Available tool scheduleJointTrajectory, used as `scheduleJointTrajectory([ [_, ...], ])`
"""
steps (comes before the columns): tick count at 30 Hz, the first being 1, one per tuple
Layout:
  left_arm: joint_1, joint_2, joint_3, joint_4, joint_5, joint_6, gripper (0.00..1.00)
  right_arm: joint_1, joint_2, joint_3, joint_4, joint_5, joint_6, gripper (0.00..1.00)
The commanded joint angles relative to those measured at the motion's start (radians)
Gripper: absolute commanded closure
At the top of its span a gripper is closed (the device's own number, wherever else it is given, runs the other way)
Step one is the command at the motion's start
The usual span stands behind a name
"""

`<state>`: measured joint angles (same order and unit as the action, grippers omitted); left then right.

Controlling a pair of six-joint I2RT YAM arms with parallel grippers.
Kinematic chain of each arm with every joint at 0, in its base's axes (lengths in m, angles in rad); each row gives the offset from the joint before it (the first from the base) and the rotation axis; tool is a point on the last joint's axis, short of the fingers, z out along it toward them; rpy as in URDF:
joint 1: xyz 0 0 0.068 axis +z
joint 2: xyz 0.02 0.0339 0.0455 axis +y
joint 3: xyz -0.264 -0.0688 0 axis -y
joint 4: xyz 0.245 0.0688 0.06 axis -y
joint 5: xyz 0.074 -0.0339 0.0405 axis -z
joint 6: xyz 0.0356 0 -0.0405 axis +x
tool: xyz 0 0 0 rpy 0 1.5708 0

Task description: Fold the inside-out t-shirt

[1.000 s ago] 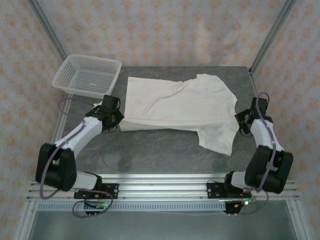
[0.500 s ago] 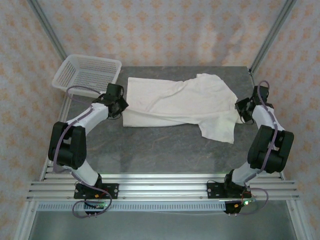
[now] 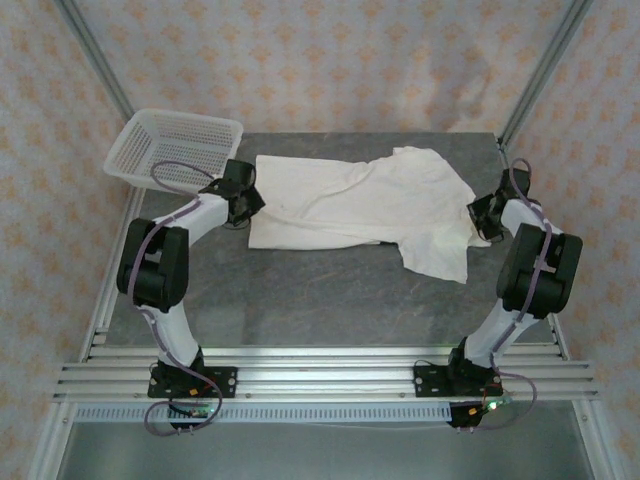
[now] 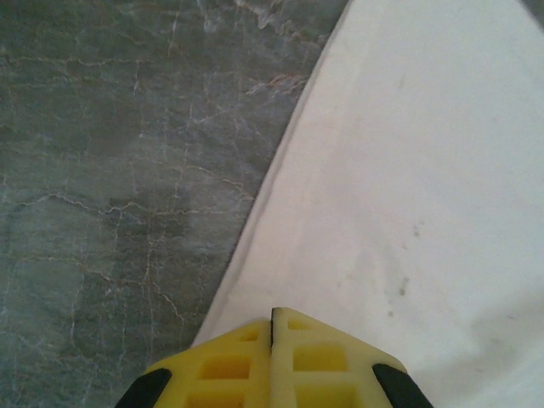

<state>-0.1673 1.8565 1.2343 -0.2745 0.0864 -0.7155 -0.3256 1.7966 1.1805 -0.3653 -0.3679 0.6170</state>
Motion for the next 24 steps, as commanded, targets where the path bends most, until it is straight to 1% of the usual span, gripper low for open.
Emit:
scheduleJointTrajectory([
  [1, 0.022, 0.028, 0.039, -0.051, -0.071, -0.03, 1.0, 0.005, 0.043, 0.062, 0.03, -0.001, 0.001, 0.98],
  [3, 0.035, 0.045, 0.039, -0.058, -0.075, -0.048, 1.0, 0.007, 0.073, 0.08, 0.019, -0.004, -0.005, 0.92],
  [6, 0.045, 0.047, 0.035, -0.043, -0.06, -0.051, 1.0, 0.009, 0.108, 0.097, 0.011, -0.024, -0.013, 0.87],
  [9, 0.046, 0.043, 0.024, -0.006, -0.006, -0.032, 1.0, 0.01, 0.094, 0.104, -0.009, -0.031, -0.024, 0.76],
  [11, 0.046, 0.014, 0.007, 0.029, 0.029, -0.014, 0.91, 0.01, 0.06, 0.103, -0.042, -0.012, -0.04, 0.69],
  [13, 0.047, -0.034, -0.016, 0.048, 0.04, 0.0, 0.75, 0.01, -0.003, 0.08, -0.086, 0.04, -0.052, 0.63],
  [15, 0.046, -0.077, -0.028, 0.047, 0.059, 0.013, 0.6, 0.005, -0.088, 0.014, -0.09, 0.092, -0.052, 0.58],
  [16, 0.046, -0.097, -0.033, 0.042, 0.075, 0.02, 0.55, 0.0, -0.13, -0.027, -0.092, 0.104, -0.049, 0.58],
  [19, 0.042, -0.182, -0.077, 0.037, 0.116, 0.019, 0.48, -0.012, -0.268, -0.171, -0.078, 0.12, -0.035, 0.56],
  [22, 0.025, -0.312, -0.161, 0.062, 0.162, 0.016, 0.4, -0.014, -0.41, -0.338, -0.064, 0.122, -0.035, 0.54],
  [24, -0.014, -0.395, -0.198, 0.056, 0.179, 0.043, 0.36, -0.013, -0.478, -0.432, -0.041, 0.07, -0.031, 0.54],
])
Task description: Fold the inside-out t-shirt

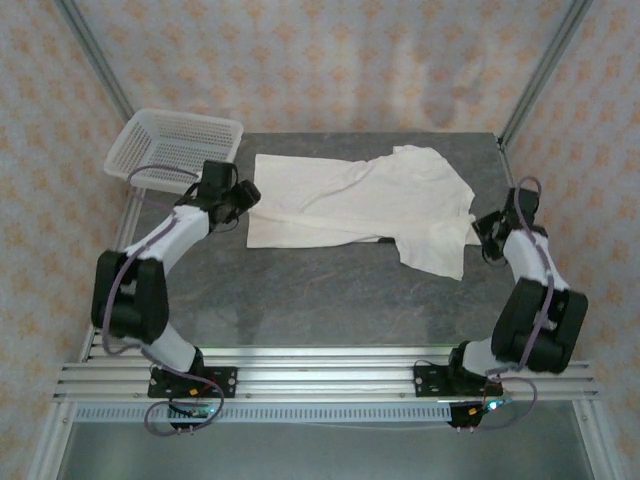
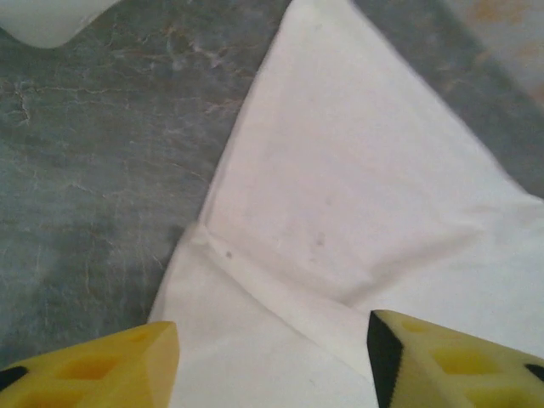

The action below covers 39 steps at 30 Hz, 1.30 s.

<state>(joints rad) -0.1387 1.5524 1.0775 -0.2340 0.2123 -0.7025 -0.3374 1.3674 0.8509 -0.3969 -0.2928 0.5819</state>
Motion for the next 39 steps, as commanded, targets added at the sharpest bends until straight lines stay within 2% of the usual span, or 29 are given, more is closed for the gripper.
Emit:
scheduleJointTrajectory([
  [1, -0.072, -0.126, -0.048, -0.004, 0.052, 0.057, 0.34, -0.001, -0.067, -0.143, 0.003, -0.041, 0.006, 0.54],
  [8, -0.275, -0.286, -0.071, -0.1, 0.057, 0.224, 0.31, 0.005, -0.003, -0.175, -0.032, -0.124, -0.067, 0.54],
  [10, -0.322, -0.32, -0.09, -0.11, 0.044, 0.245, 0.27, 0.015, 0.032, -0.165, -0.025, -0.139, -0.072, 0.55],
  [17, -0.369, -0.356, -0.147, -0.105, 0.059, 0.261, 0.18, 0.043, 0.151, -0.108, 0.013, -0.142, -0.066, 0.62],
  [19, -0.369, -0.356, -0.141, -0.125, 0.039, 0.271, 0.17, 0.044, 0.168, -0.084, 0.012, -0.143, -0.067, 0.83],
  [21, -0.37, -0.357, -0.134, -0.138, 0.023, 0.276, 0.17, 0.046, 0.155, -0.064, 0.01, -0.159, -0.056, 1.0],
  [25, -0.37, -0.343, -0.13, -0.139, 0.013, 0.271, 0.17, 0.072, 0.079, -0.029, 0.044, -0.234, 0.016, 1.0],
  [28, -0.369, -0.329, -0.138, -0.122, 0.019, 0.249, 0.17, 0.114, 0.035, -0.007, 0.128, -0.29, 0.16, 1.0],
  [31, -0.37, -0.319, -0.145, -0.109, 0.029, 0.238, 0.17, 0.17, 0.01, 0.026, 0.234, -0.214, 0.271, 1.0],
  [36, -0.371, -0.316, -0.149, -0.111, 0.022, 0.242, 0.17, 0.179, 0.1, 0.093, 0.421, -0.09, 0.314, 1.0],
  [39, -0.37, -0.31, -0.148, -0.111, 0.02, 0.241, 0.17, 0.18, 0.213, 0.158, 0.586, -0.143, 0.264, 1.0],
])
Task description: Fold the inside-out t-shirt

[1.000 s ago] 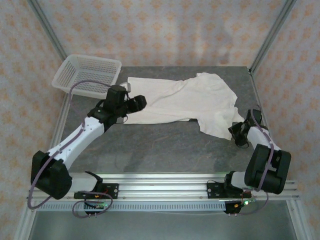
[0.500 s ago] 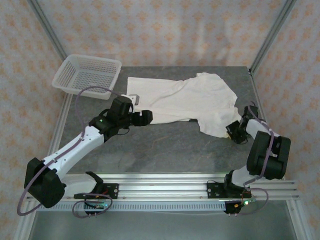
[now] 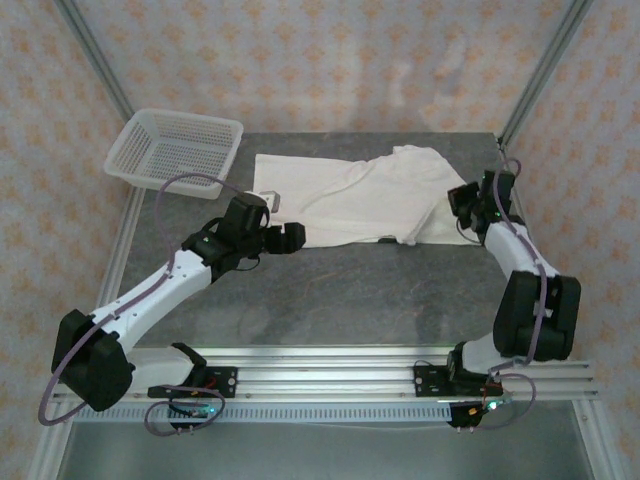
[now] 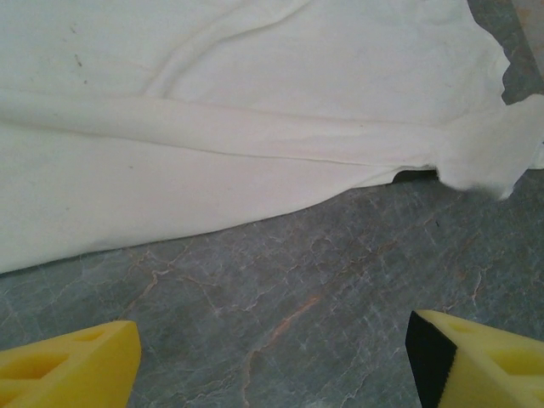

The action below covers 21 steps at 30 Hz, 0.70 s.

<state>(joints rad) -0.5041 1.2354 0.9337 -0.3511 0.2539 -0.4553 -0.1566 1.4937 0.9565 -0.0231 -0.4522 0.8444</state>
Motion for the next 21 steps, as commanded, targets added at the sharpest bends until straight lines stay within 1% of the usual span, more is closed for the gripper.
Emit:
scheduleJointTrajectory([
  [1, -0.004, 0.012, -0.005, 0.007, -0.019, -0.008, 0.17, -0.002, 0.129, 0.078, 0.272, -0.018, -0.007, 1.0],
  [4, -0.004, 0.036, -0.001, 0.009, -0.017, -0.01, 0.17, -0.003, 0.235, 0.148, 0.416, -0.1, -0.027, 1.0],
  [5, -0.005, 0.045, 0.003, 0.008, -0.016, -0.008, 0.17, -0.001, 0.264, 0.157, 0.494, -0.117, -0.038, 1.0],
  [6, -0.004, 0.055, 0.007, 0.005, -0.017, -0.008, 0.17, 0.0, 0.284, 0.156, 0.547, -0.105, -0.037, 1.0],
  [8, -0.004, 0.068, 0.012, 0.005, -0.019, -0.009, 0.17, -0.008, 0.323, 0.2, 0.535, -0.084, -0.038, 1.0],
  [14, -0.005, 0.108, 0.016, 0.02, -0.015, -0.032, 0.17, -0.011, 0.557, 0.44, 0.417, -0.077, -0.043, 1.0],
  [16, -0.004, 0.124, 0.024, 0.013, -0.02, -0.038, 0.17, -0.013, 0.628, 0.541, 0.295, -0.051, -0.045, 0.72],
  [17, -0.005, 0.133, 0.028, 0.006, -0.027, -0.041, 0.17, -0.014, 0.646, 0.578, 0.22, -0.04, -0.054, 0.62],
  [18, -0.005, 0.143, 0.036, -0.005, -0.043, -0.047, 0.17, -0.014, 0.653, 0.611, 0.132, -0.025, -0.076, 0.56],
  [19, -0.005, 0.153, 0.044, -0.017, -0.065, -0.053, 0.17, -0.013, 0.645, 0.613, 0.087, -0.019, -0.102, 0.53],
  [21, -0.004, 0.187, 0.063, -0.049, -0.128, -0.073, 0.17, -0.017, 0.594, 0.544, 0.082, 0.012, -0.128, 0.49],
])
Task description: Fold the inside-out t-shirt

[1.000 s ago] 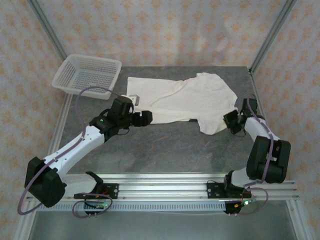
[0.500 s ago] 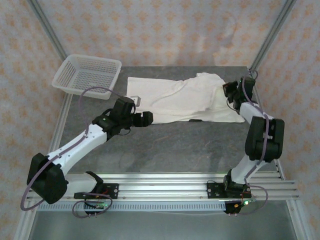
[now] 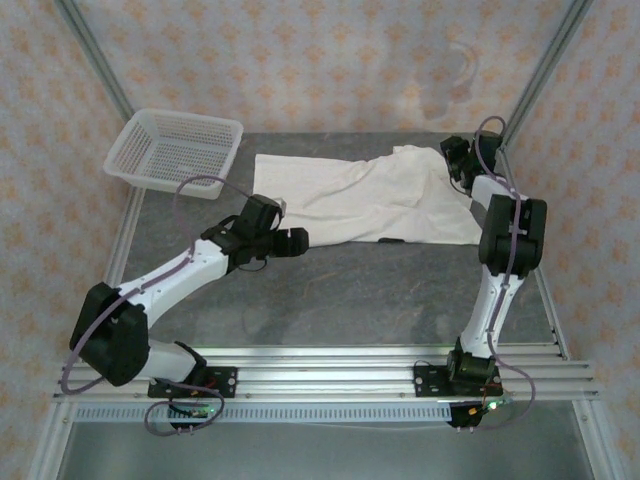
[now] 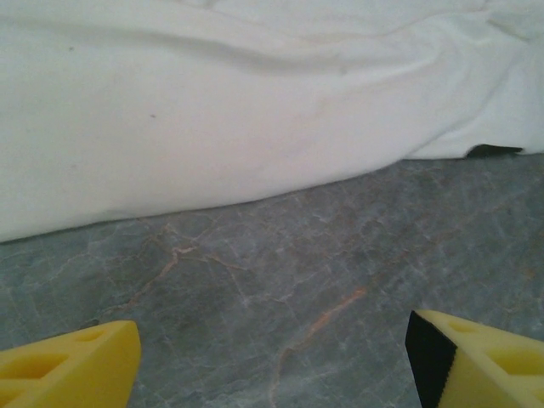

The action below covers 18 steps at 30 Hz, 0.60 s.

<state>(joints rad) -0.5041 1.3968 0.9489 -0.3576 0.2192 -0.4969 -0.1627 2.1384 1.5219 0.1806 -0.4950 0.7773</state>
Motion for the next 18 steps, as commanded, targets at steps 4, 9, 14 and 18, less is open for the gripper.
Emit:
scheduleJointTrajectory([
  [4, 0.033, 0.14, 0.112, -0.071, -0.163, -0.092, 0.38, -0.048, -0.182, -0.188, -0.152, 0.072, -0.069, 0.51],
  [9, 0.12, 0.301, 0.199, -0.016, -0.161, -0.108, 1.0, -0.1, -0.312, -0.39, -0.19, 0.145, -0.061, 0.86],
  [14, 0.174, 0.5, 0.34, -0.03, -0.114, -0.122, 1.0, -0.162, -0.284, -0.472, -0.209, 0.108, -0.013, 1.0],
  [18, 0.217, 0.602, 0.385, -0.041, -0.126, -0.148, 1.0, -0.163, -0.223, -0.431, -0.301, 0.077, -0.031, 1.0],
])
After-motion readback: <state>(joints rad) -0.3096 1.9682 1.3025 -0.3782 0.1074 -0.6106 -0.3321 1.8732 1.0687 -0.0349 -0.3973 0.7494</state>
